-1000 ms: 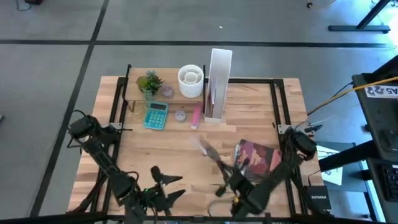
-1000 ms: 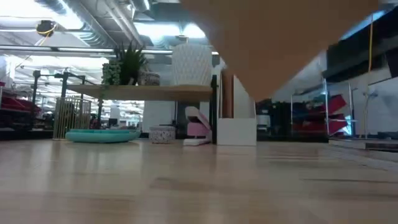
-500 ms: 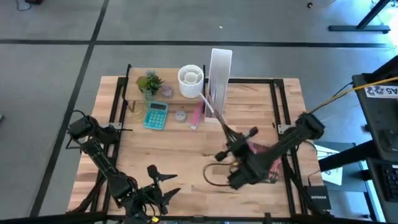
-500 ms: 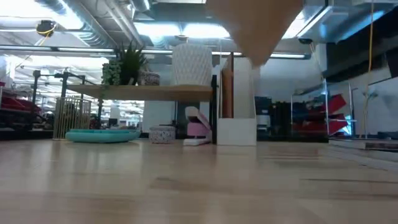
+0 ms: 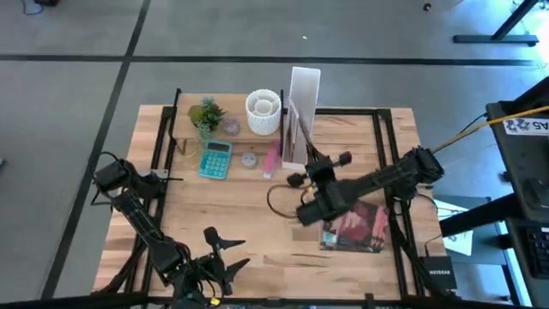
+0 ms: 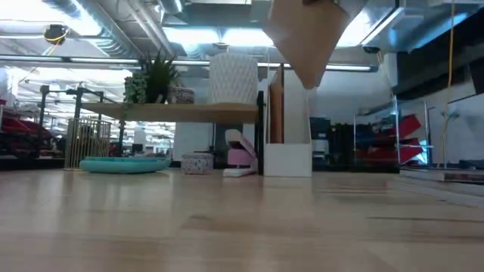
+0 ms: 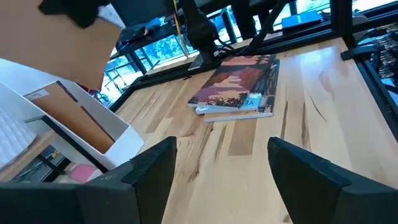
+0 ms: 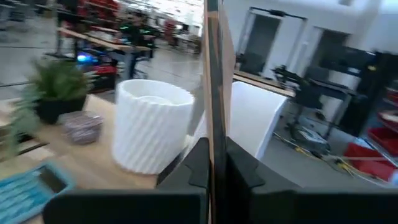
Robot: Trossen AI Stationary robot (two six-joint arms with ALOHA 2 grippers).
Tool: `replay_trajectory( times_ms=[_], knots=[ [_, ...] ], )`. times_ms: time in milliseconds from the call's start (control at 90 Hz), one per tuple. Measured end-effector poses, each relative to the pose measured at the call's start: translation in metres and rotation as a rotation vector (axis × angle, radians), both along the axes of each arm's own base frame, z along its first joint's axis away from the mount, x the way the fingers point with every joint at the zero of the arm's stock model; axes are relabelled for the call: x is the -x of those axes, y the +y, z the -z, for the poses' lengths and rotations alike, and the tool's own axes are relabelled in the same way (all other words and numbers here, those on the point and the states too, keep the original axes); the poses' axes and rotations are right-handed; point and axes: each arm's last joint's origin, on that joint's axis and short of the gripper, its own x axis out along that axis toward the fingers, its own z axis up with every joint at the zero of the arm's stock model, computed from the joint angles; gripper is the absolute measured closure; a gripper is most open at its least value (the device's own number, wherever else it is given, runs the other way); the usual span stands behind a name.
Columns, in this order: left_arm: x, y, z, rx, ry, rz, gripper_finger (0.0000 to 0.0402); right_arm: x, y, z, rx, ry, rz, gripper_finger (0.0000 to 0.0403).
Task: Stock shelves
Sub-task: Put the brown book in the book organizer
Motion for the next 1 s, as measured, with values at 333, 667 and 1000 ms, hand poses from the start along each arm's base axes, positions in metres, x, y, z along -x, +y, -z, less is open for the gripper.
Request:
replay_trajectory(
  times_ms=[333, 667, 1000],
  knots=[
    [-0.001, 0.001, 0.000, -0.001, 0.000, -0.003, 0.0167, -0.026, -0.024, 0.022, -0.017, -0.057, 0.091, 0.0402],
    [-0.004, 0.003, 0.000, -0.001, 0.002, -0.009, 0.0167, -0.046, -0.011, 0.054, -0.021, -0.068, 0.070, 0.0401],
    [-0.007, 0.005, 0.000, 0.016, 0.010, -0.005, 0.0167, -0.057, -0.035, 0.076, 0.003, 0.009, 0.141, 0.0401]
  ],
)
